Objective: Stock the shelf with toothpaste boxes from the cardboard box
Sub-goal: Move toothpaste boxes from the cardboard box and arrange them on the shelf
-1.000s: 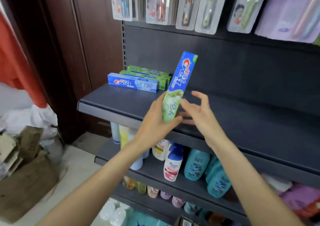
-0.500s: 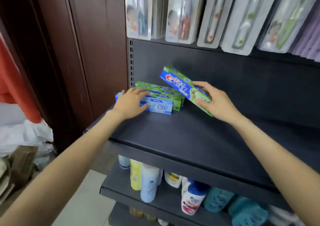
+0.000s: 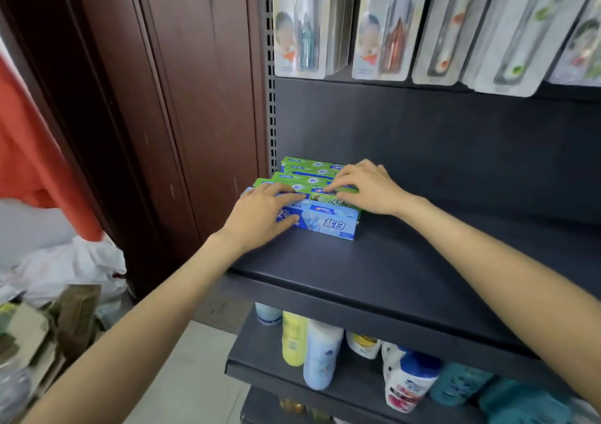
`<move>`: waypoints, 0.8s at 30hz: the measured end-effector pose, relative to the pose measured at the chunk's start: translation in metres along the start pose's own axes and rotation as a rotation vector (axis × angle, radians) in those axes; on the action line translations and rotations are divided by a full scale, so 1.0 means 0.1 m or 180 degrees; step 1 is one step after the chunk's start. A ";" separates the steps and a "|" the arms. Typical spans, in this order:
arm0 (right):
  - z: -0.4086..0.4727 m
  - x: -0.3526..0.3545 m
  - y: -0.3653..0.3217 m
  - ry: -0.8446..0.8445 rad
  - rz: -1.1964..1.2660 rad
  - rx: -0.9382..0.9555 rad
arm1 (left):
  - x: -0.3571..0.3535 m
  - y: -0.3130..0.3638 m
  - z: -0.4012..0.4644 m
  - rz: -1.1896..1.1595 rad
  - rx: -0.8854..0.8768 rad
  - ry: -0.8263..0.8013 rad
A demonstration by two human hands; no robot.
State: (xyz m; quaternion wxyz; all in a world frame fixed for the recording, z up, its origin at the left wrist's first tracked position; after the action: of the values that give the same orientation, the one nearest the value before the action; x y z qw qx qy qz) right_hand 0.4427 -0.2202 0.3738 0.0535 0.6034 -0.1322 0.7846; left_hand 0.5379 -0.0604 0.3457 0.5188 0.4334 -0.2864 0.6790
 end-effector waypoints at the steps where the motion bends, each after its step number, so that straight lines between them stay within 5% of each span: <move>1: -0.05 0.00 0.02 0.0014 0.0004 -0.0019 | -0.01 0.00 0.00 0.0010 0.0023 0.0018; 8: -0.89 0.37 -0.03 0.0770 0.0244 0.0039 | 0.28 0.53 -0.17 -0.0221 -0.0082 0.0915; 12: -1.92 0.54 -0.25 0.1360 0.0705 0.0195 | 0.40 1.25 -0.50 -0.0643 -0.0488 0.1426; 15: -2.69 0.33 -0.30 0.1261 0.0644 0.0189 | 0.31 1.94 -0.87 -0.1142 -0.1040 0.1575; 20: -3.87 -0.48 0.00 0.0502 0.0712 -0.0286 | -0.33 2.91 -1.51 -0.1891 -0.1665 0.0939; 24: -4.85 -1.32 0.53 -0.0219 0.0870 -0.1179 | -1.41 3.43 -2.03 -0.2065 -0.1286 -0.0567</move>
State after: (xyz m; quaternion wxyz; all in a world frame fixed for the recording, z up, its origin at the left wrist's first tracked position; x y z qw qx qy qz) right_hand 0.0122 -0.1292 0.1242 0.0520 0.5861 -0.3562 0.7259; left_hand 0.1643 -0.0564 0.1478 0.7545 0.4478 -0.3062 0.3694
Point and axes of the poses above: each hand's wrist, its own z-axis towards the middle knuckle, its own x-axis out of the back of the hand, y = z × x, the point moved 6 cm from there along z, towards the middle knuckle, and after that the axes turned 1 degree about y, right-handed, at the moved point
